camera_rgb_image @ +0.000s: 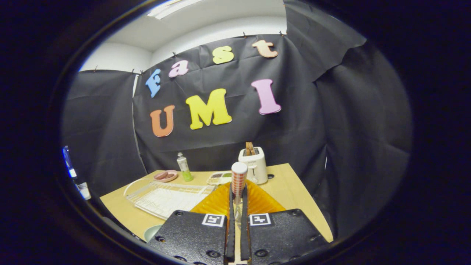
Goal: Take the plate from the dish rack, then take the spoon from the basket and place it into the plate.
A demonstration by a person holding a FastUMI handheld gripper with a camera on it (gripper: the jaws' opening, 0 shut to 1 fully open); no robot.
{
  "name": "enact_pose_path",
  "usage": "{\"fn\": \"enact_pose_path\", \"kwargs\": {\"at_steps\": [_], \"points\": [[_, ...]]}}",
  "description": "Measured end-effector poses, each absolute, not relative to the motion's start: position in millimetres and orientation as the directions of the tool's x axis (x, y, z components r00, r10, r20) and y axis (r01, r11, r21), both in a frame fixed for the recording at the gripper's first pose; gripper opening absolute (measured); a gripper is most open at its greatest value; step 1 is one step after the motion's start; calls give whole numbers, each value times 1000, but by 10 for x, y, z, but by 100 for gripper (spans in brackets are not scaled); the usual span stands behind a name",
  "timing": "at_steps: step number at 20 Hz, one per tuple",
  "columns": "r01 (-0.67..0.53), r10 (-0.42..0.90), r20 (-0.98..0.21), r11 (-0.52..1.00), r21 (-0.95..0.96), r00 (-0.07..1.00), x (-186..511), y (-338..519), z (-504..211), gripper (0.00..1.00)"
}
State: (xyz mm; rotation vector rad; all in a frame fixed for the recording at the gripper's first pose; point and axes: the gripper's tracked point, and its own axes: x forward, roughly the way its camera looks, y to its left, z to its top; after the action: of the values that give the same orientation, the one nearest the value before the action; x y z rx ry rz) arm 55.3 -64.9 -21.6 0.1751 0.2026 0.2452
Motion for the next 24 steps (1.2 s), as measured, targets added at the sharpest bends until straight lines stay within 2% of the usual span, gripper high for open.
{"fn": "enact_pose_path", "kwargs": {"at_steps": [5, 13, 18, 24], "points": [[-301, 323, -185, 944, 137, 928, 117, -50, -98, 11], [-410, 433, -305, 901, 139, 848, -256, 923, -648, 11], [-430, 463, -397, 886, 175, 792, -317, 1307, -1060, 11], [-420, 474, -428, 881, 221, 769, -268, 1454, -1239, 11]]}}
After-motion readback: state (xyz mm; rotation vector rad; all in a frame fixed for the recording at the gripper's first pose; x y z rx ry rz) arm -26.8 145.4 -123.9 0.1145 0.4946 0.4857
